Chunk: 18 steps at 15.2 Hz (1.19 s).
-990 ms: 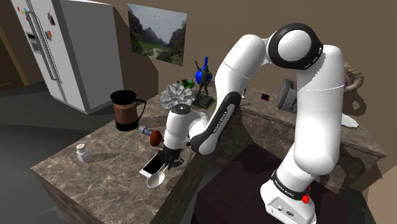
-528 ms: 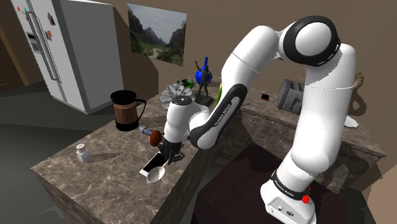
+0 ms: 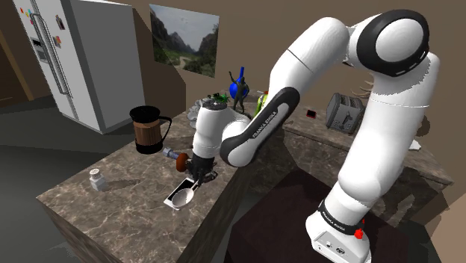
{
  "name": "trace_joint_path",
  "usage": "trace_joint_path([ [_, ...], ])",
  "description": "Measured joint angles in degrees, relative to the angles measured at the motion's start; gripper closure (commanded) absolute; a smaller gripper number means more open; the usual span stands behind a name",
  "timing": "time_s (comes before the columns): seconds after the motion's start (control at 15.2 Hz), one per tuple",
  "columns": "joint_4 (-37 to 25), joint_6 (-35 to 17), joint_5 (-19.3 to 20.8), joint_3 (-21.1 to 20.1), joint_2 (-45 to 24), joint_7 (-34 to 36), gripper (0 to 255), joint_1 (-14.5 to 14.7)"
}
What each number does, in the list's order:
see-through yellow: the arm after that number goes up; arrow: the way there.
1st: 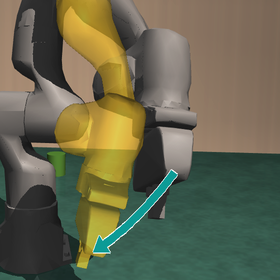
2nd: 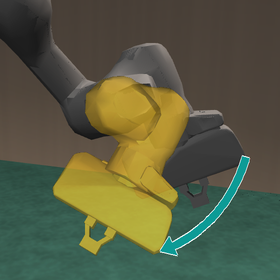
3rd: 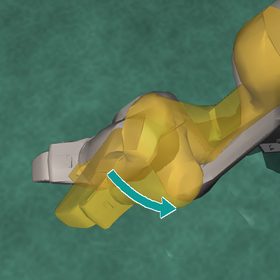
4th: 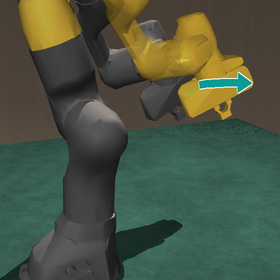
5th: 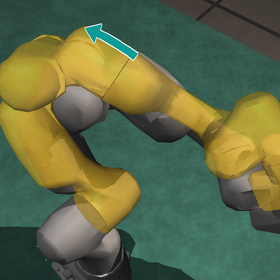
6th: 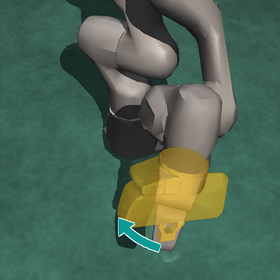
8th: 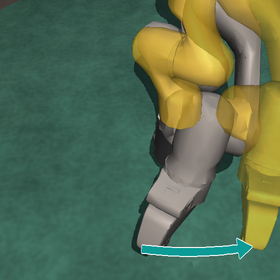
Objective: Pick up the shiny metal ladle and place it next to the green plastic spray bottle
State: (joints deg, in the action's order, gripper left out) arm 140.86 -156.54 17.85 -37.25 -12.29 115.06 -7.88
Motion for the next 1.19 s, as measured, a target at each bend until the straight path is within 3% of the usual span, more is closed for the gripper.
trace_joint_path([
  [0.59, -0.2, 6.0, -12.1, -5.3, 8.0, -8.8, 255, -3.8],
  [1.19, -1.8, 13.1, -21.7, -6.0, 15.6, -15.7, 255, -3.9],
])
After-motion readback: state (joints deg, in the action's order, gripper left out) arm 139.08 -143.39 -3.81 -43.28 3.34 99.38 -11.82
